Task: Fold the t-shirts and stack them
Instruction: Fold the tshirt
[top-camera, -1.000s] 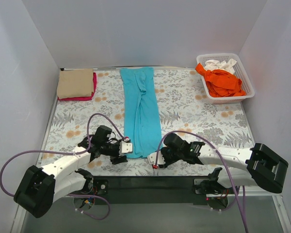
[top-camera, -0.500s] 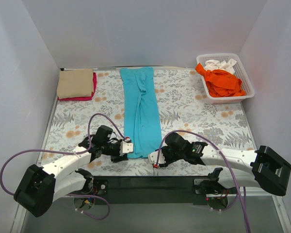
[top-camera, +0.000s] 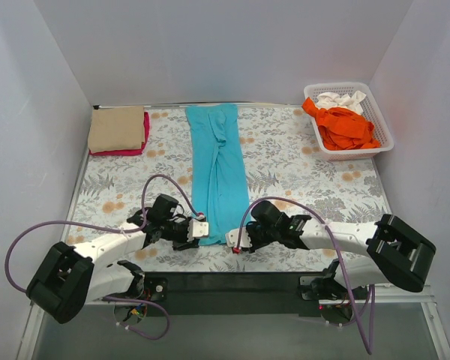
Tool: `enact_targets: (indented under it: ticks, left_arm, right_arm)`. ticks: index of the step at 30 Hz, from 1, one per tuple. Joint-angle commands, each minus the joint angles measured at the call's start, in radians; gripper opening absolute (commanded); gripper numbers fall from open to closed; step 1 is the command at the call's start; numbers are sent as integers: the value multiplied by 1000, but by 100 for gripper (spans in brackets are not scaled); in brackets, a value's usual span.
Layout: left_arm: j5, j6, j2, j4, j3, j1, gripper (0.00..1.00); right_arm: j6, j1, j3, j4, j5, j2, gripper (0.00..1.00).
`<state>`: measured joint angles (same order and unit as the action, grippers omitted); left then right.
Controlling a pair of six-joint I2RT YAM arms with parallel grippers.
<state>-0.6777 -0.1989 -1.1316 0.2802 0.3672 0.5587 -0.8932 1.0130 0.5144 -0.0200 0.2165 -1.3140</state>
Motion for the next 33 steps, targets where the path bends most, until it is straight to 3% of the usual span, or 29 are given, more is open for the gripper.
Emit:
enact_targets:
  ticks: [1, 6, 10, 17, 21, 25, 33]
  left_arm:
    - [40, -23, -20, 4, -13, 7, 27]
    - [50, -30, -49, 1, -13, 6, 15]
    - [38, -19, -37, 20, 2, 7, 0]
    - [-106, -57, 140, 229, 59, 9, 0]
    - [-94, -39, 210, 246, 55, 7, 0]
    - [-46, 96, 173, 183, 97, 1, 0]
    - [-91, 96, 69, 87, 213, -149, 0]
  right_arm:
    - [13, -10, 7, -37, 18, -47, 22]
    - [7, -10, 36, -70, 30, -67, 1]
    - [36, -10, 68, -116, 30, -44, 1]
    - [137, 10, 133, -193, 81, 74, 1]
    - [142, 24, 131, -205, 58, 121, 1]
    - [106, -13, 150, -205, 4, 108, 1]
    - [-4, -132, 248, -167, 4, 39, 1]
